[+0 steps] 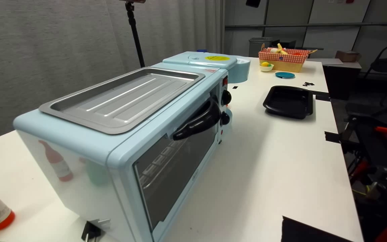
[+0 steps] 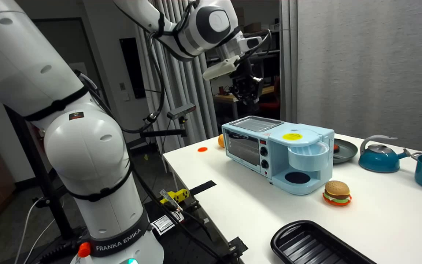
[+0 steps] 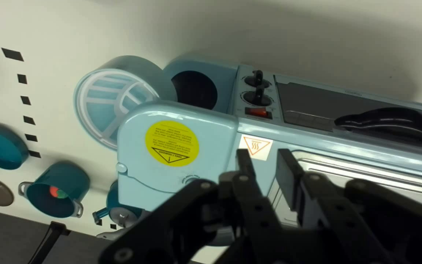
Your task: Push the button to slide out the blue bowl
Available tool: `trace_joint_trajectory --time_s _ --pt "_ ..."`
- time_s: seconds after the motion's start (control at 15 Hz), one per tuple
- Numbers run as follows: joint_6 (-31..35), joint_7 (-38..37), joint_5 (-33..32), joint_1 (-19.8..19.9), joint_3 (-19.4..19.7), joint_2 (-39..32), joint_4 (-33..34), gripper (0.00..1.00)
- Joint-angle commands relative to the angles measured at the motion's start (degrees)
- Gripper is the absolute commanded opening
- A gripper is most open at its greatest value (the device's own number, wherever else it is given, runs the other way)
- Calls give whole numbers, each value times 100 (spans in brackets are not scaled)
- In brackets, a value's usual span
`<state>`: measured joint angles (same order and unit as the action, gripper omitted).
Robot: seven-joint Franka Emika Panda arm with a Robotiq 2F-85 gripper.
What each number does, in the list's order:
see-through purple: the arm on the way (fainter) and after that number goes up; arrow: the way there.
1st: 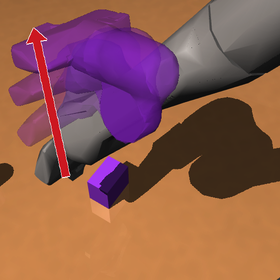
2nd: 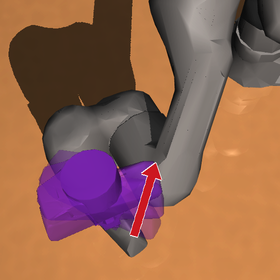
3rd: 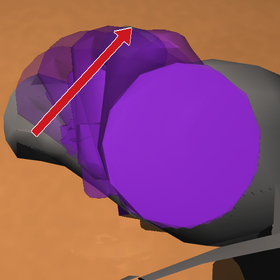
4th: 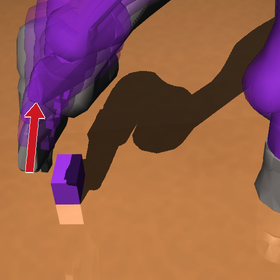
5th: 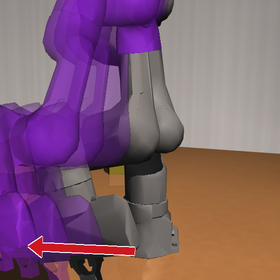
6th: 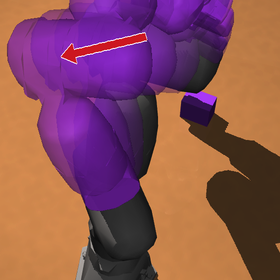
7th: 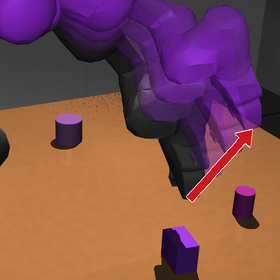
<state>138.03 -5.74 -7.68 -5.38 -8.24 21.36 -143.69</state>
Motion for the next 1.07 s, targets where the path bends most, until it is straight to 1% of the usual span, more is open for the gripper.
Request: trace_joint_trajectory --time_s 0.0,0.33,0.4,0.8,0.87,1.0 --pt "277 -248 -159 57 -141 669 -384 57" --pt "373 -278 -212 141 -206 902 -449 94" --pt "408 -286 -226 167 -205 890 -447 99" --pt "580 -326 -341 288 -228 859 -496 100" --pt "392 -148 -150 157 -133 719 -355 100" --pt "395 -152 -166 176 -134 719 -359 100"
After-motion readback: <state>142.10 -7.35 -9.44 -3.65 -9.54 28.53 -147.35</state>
